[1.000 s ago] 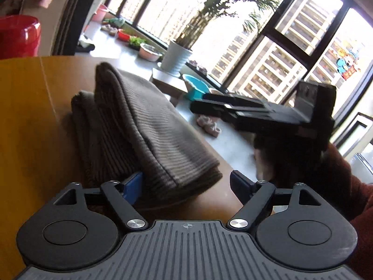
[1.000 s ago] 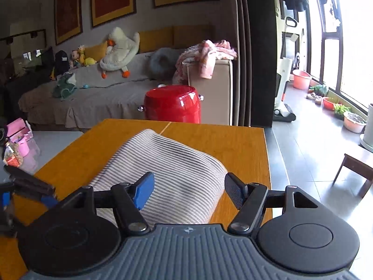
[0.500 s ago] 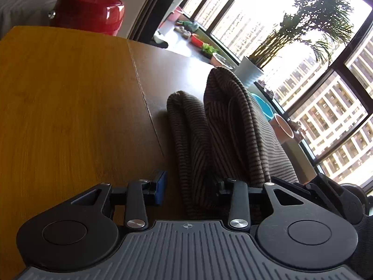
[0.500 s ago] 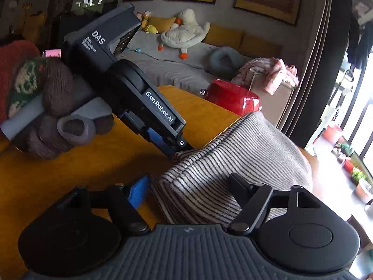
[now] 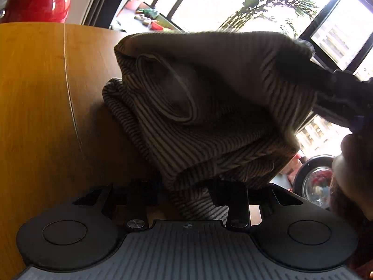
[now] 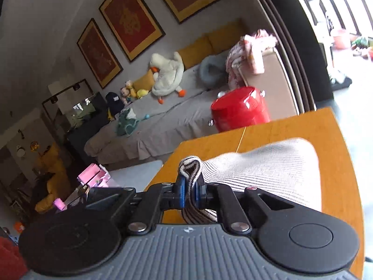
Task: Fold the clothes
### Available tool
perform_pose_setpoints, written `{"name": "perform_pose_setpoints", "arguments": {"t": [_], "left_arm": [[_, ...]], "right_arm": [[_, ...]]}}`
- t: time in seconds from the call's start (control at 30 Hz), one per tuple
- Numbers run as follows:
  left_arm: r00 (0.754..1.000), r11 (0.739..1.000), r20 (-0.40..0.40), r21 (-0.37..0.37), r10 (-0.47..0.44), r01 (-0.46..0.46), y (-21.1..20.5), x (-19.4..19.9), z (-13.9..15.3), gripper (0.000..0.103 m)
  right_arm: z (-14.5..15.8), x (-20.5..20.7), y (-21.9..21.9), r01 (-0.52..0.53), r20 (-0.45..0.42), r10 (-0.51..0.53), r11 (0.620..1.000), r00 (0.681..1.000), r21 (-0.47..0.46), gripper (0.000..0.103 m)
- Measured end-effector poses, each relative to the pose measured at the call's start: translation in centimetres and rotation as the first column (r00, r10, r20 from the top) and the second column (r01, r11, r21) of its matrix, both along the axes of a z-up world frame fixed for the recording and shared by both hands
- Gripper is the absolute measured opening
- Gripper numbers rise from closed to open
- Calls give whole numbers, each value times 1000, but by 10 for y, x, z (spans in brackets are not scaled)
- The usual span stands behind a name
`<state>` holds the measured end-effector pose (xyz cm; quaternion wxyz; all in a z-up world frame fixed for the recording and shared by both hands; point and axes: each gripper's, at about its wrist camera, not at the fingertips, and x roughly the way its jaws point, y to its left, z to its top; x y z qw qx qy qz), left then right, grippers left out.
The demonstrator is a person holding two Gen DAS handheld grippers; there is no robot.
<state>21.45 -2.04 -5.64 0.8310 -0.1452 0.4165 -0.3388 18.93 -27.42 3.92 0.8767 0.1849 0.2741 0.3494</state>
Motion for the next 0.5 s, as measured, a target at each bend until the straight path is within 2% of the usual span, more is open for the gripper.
{"name": "perform_pose_setpoints", "arguments": {"t": [0.13,0.27,0.5], "left_arm": [[1000,1000,3,0,-1,1,2,-2,-1,40],[999,1000,40,29,-13,12,-4,-7,0,44],[999,999,35,41,-22,20,4,-10,3,47]], "right_arm": [[-33,6,3,-12,-102,12,1000,995,0,8],[-66,12,5,-23,-203,23,1000,979,2,8],[-66,5,-3,17,-179,-21,1000,984,-21,9]]}}
